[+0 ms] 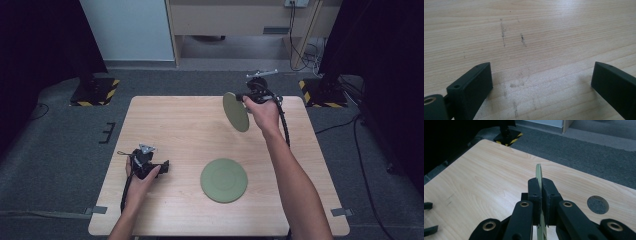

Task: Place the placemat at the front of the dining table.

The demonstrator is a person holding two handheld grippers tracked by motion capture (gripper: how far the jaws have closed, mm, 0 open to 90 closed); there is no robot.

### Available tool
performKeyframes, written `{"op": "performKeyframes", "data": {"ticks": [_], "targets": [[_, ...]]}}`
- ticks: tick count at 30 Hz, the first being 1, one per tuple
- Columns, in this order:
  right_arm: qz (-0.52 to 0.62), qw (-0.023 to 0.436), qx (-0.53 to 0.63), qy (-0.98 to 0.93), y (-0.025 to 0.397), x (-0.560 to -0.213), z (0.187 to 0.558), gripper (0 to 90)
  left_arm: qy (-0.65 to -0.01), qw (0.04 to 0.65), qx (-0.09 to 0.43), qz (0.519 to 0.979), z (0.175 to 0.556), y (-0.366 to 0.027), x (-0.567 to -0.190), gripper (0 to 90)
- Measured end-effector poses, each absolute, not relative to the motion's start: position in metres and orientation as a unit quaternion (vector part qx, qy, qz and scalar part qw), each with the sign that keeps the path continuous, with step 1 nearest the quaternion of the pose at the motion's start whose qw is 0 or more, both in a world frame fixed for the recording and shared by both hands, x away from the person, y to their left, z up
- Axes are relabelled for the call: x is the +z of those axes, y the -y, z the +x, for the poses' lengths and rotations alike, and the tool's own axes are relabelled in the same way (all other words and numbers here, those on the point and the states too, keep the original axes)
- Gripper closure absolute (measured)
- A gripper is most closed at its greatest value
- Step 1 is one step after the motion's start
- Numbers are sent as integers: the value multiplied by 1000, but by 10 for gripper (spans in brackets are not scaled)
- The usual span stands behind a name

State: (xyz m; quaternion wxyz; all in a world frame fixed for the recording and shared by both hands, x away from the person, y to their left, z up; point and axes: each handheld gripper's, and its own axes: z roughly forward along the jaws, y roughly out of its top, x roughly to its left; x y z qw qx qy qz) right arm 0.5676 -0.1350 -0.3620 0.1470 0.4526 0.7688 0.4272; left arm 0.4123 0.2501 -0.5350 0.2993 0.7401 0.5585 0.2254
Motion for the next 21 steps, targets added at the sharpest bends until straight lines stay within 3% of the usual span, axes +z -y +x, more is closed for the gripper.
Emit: {"op": "performKeyframes", "data": {"ticks": [21], "targets": [[454, 150, 427, -767, 114, -369, 580, 864, -555, 303, 227, 741, 414, -252, -537, 5]]}}
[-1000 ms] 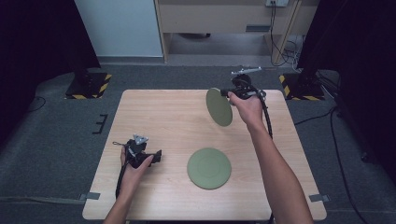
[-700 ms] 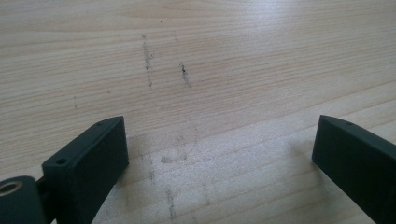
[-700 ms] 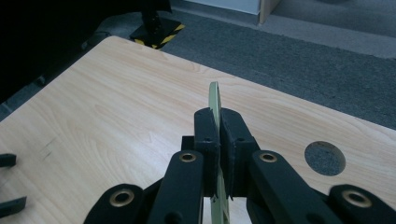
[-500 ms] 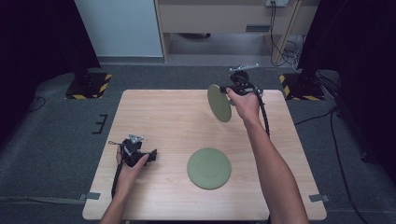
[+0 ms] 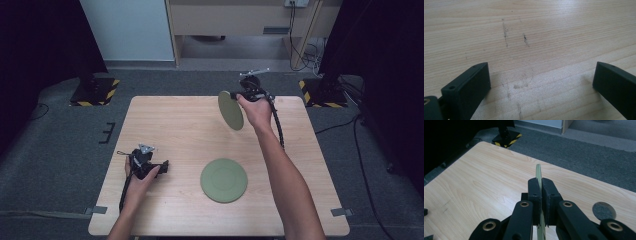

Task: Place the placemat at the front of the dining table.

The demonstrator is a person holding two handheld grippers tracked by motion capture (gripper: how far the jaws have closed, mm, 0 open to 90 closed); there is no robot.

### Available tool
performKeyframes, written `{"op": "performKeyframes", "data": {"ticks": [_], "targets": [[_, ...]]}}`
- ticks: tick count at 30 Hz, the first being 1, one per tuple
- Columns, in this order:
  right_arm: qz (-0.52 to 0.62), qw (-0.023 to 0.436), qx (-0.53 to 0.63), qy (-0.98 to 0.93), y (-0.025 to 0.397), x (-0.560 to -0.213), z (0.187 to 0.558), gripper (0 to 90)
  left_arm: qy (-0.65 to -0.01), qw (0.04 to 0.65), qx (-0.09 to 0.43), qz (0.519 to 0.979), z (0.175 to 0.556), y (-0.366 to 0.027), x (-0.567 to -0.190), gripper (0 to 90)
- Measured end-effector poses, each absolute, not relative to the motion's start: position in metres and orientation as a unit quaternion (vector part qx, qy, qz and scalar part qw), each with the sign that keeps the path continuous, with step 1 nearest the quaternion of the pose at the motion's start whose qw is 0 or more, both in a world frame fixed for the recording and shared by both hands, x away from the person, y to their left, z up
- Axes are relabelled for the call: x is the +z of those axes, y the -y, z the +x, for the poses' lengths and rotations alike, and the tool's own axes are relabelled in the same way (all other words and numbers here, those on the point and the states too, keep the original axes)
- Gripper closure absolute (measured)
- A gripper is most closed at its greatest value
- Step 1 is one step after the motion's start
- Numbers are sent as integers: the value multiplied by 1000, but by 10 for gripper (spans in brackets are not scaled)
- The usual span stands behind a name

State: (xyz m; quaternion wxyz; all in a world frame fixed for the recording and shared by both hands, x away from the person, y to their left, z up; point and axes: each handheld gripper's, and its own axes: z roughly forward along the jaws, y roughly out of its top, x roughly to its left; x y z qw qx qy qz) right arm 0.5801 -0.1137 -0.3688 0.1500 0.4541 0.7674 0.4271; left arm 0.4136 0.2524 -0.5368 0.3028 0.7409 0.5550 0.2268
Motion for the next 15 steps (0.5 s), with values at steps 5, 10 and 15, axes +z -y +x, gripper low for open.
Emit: {"op": "performKeyframes", "data": {"ticks": [5, 10, 15], "targets": [[449, 147, 432, -768, 100, -370, 581, 864, -555, 303, 227, 741, 414, -252, -537, 5], [446, 143, 434, -770, 87, -375, 582, 864, -555, 303, 227, 741, 414, -252, -537, 5], [446, 141, 430, -772, 78, -382, 581, 864, -555, 302, 227, 741, 414, -252, -537, 4]]}}
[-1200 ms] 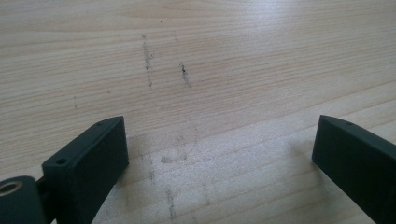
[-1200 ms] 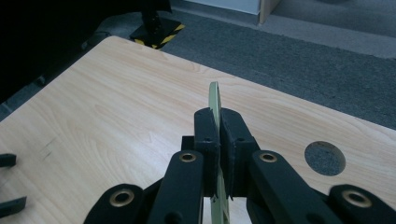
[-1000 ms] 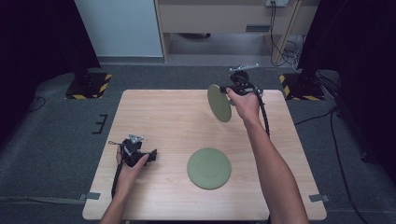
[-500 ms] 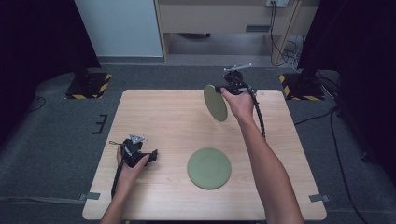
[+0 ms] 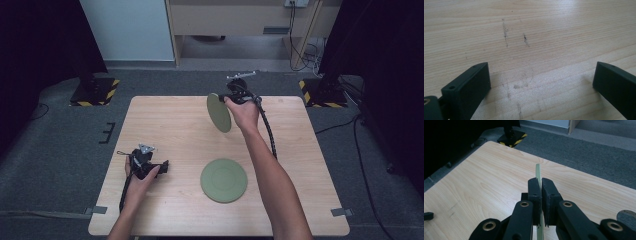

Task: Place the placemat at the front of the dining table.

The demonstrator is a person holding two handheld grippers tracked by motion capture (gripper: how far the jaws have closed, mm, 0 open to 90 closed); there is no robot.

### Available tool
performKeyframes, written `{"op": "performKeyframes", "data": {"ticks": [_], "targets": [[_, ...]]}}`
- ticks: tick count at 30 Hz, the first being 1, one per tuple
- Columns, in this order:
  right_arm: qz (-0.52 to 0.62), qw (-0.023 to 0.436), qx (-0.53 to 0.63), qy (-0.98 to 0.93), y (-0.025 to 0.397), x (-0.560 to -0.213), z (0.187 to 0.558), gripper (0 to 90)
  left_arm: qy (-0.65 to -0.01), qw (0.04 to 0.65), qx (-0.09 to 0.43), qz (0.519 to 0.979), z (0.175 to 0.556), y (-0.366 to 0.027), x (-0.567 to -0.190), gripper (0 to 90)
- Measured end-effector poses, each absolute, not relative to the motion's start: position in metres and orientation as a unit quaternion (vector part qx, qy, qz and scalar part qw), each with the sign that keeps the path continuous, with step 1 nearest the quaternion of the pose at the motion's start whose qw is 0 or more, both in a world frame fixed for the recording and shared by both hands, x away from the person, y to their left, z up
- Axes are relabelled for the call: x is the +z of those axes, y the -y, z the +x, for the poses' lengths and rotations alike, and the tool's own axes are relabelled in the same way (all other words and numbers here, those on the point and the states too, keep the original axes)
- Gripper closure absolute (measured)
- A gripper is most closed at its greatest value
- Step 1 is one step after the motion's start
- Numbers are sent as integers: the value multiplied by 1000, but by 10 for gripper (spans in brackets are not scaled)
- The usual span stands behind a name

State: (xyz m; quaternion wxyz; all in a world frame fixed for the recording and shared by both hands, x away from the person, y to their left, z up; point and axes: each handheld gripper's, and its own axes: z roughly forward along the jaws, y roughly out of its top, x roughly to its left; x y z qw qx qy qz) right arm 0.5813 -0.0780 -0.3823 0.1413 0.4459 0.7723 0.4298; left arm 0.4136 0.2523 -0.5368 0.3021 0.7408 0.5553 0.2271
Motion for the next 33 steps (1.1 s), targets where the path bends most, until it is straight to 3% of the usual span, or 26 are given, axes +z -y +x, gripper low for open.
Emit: {"op": "performKeyframes", "data": {"ticks": [33], "targets": [[484, 166, 405, -758, 147, -409, 558, 863, -561, 299, 230, 737, 414, -250, -537, 0]]}}
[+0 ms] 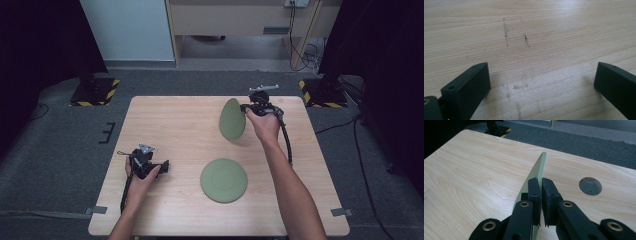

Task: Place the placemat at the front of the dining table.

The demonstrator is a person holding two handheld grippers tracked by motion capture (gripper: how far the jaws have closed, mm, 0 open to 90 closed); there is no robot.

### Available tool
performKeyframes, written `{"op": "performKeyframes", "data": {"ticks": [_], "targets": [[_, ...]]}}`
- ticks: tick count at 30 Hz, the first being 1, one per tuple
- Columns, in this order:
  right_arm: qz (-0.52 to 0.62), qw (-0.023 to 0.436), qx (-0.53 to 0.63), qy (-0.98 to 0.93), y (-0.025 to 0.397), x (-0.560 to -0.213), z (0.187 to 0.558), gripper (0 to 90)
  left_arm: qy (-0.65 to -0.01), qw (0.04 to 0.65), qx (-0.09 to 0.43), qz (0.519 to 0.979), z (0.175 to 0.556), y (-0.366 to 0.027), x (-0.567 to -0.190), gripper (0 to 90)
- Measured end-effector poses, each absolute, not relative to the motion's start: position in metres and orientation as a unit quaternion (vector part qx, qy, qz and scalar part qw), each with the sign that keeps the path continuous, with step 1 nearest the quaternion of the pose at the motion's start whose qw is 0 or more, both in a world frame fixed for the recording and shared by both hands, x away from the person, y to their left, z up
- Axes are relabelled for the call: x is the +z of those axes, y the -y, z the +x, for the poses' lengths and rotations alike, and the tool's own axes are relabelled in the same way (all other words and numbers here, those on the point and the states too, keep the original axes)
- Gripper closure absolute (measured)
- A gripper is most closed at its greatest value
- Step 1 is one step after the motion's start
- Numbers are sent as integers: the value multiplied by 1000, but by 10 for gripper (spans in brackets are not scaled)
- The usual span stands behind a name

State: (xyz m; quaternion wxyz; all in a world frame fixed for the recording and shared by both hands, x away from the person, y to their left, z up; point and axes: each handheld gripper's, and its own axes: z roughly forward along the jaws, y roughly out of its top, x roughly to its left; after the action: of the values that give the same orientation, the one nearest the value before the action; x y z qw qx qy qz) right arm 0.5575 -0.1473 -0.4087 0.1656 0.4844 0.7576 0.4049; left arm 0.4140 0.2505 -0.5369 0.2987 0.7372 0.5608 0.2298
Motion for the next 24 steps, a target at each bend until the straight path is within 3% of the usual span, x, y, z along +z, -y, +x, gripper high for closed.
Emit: {"op": "performKeyframes", "data": {"ticks": [24], "targets": [[512, 162, 379, -753, 175, -440, 565, 863, -561, 299, 230, 737, 414, -251, -537, 0]]}}
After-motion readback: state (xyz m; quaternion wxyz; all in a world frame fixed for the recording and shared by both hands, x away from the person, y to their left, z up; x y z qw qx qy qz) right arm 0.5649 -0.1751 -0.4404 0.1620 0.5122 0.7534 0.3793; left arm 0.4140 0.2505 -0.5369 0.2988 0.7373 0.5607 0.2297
